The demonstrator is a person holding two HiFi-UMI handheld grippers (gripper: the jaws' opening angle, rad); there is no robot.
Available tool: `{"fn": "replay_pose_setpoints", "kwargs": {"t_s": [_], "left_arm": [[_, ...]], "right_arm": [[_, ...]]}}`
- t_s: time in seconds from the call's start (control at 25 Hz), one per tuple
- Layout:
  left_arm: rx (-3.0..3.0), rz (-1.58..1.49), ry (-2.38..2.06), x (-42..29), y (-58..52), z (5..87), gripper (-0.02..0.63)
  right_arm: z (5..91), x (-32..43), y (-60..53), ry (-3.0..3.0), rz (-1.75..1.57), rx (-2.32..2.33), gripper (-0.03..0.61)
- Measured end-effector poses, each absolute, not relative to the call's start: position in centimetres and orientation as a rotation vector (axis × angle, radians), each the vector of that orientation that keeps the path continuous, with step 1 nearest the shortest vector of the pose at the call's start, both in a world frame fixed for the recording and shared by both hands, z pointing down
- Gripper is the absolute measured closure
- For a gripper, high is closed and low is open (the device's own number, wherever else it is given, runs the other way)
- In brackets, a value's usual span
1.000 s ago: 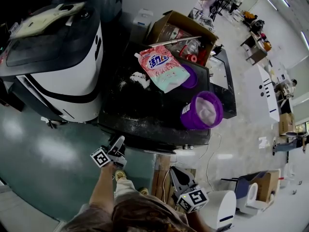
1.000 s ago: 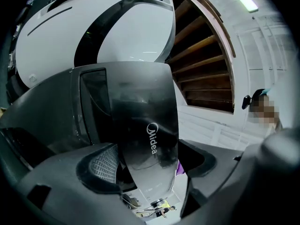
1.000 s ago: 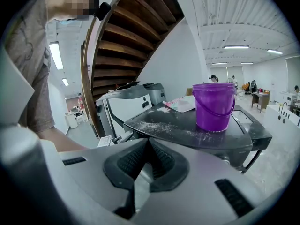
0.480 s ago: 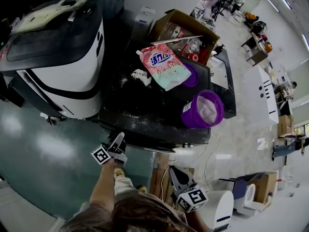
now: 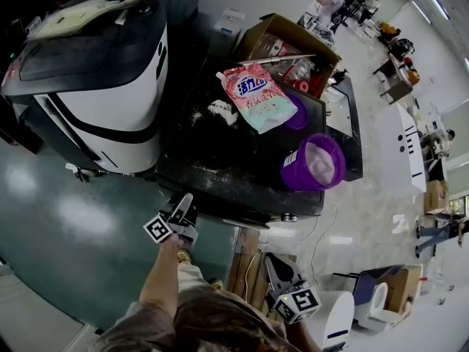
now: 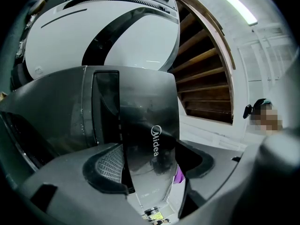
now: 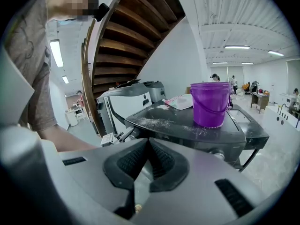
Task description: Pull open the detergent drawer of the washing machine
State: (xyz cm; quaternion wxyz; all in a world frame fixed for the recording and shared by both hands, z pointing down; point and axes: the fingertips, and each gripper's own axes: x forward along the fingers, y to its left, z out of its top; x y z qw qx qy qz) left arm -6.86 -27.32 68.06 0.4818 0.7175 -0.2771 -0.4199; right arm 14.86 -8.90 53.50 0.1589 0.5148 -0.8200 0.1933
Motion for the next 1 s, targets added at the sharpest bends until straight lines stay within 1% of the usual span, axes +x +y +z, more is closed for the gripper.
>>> {"fn": "replay_pose_setpoints", "kwargs": {"t_s": [1.0], "left_arm": [[1.718, -1.020, -0.681, -8.3, -20.8, 68.3, 0.265]], "right_arm": [[53.4, 12.1, -5.9, -2.424, 0.544, 1.350, 0.575]]}}
